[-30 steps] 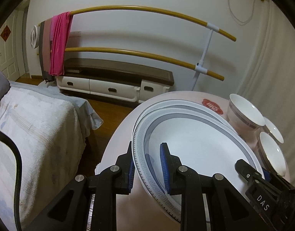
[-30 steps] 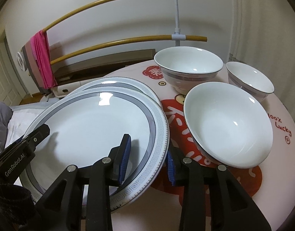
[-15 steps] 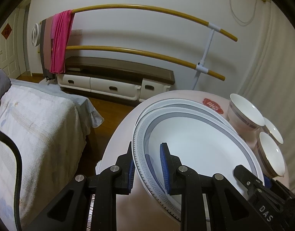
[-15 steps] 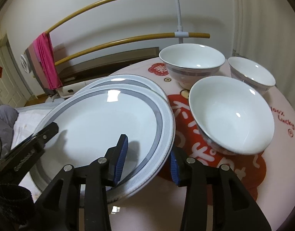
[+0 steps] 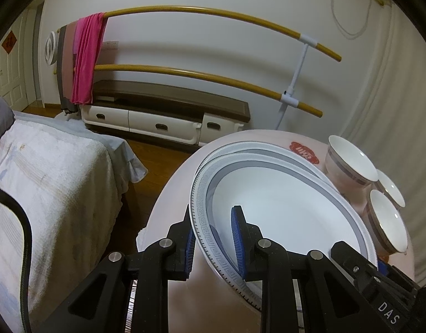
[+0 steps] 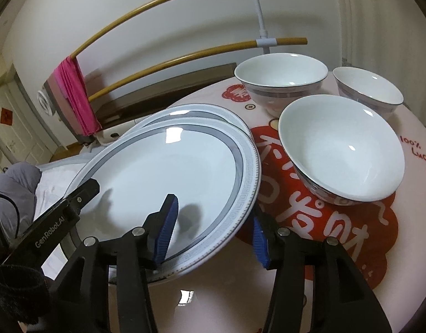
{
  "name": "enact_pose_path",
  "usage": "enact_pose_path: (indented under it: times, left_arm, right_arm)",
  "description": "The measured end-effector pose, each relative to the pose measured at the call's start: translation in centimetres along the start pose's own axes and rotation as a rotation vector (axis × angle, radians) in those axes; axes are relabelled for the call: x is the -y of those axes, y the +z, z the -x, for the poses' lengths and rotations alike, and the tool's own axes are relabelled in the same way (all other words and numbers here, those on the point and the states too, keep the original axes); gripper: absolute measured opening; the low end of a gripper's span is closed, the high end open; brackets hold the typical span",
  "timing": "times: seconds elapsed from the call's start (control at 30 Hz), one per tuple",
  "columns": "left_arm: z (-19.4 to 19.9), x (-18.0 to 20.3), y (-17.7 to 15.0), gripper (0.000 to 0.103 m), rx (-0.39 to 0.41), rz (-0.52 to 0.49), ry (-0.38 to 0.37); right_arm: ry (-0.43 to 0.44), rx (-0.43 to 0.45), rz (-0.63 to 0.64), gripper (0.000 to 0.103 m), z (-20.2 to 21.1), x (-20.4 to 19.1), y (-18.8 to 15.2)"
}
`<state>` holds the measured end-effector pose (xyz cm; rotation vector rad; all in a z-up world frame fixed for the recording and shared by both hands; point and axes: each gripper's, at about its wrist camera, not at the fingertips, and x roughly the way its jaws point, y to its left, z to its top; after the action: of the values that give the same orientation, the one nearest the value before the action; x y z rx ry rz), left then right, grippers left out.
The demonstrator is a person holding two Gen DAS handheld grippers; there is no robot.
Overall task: Organize plates and bowls
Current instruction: 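Lower the held plate with both tools onto the plate stack, then settle the grey-rimmed plate flat on the stack with both tools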
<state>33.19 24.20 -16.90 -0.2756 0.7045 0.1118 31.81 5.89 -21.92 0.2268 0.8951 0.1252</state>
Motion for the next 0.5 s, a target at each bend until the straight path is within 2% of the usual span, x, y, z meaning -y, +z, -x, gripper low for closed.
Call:
enact_pose_path:
  times: [0.37,0.5]
  left_arm:
    - [0.2,-0.1,0.2,0.021,-0.009,0.006,-0.001]
    - [0.2,-0.1,0.2,0.021,-0.009,0.008,-0.001]
  right_arm:
    - [0.041,-0.042,-0.03,0.05,0.8,0.7,0.1]
    - [0.061,-0.035,-0.014,0.039,1.6,0.8,0.0]
